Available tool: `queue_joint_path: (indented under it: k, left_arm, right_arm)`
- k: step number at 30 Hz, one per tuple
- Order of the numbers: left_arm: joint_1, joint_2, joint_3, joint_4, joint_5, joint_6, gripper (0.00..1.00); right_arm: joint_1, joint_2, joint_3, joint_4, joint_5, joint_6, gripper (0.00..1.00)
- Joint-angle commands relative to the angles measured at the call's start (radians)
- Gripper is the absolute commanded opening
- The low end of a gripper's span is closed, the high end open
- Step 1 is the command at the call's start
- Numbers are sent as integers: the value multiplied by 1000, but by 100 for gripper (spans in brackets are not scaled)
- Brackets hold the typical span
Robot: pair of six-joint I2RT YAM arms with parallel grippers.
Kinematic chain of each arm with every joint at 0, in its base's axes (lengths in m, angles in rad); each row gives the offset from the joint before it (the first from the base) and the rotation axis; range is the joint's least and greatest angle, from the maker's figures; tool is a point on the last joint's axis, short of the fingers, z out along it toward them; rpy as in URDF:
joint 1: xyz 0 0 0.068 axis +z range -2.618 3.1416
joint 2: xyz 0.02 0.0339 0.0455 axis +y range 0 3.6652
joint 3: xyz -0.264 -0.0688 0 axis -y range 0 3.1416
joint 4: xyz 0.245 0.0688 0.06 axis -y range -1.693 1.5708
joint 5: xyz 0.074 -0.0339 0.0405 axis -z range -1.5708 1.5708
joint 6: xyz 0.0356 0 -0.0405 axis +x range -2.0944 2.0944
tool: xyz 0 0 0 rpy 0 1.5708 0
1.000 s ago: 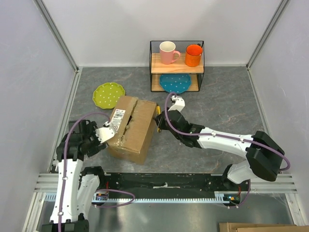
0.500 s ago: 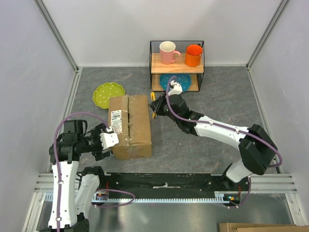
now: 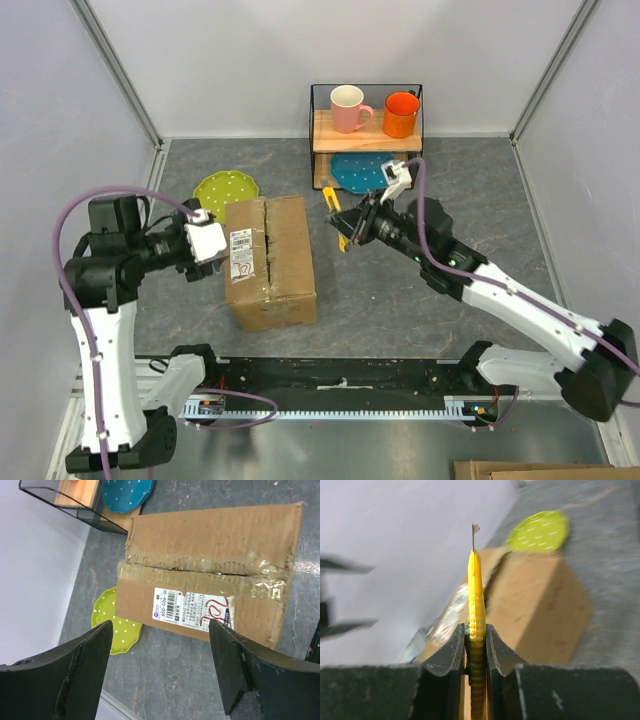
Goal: Unpack the express box
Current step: Adjust the express box at the center of the board.
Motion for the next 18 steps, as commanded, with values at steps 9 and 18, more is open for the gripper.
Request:
queue_joint_path:
  k: [9,18]
  left_arm:
    - [3,151,-164,524,-225,-526,99]
    - [3,53,-308,534,-107,-459,100]
  right_arm:
    - [357,-95,-183,151,-377,206,0]
    - [528,10,-137,61,-272,261,0]
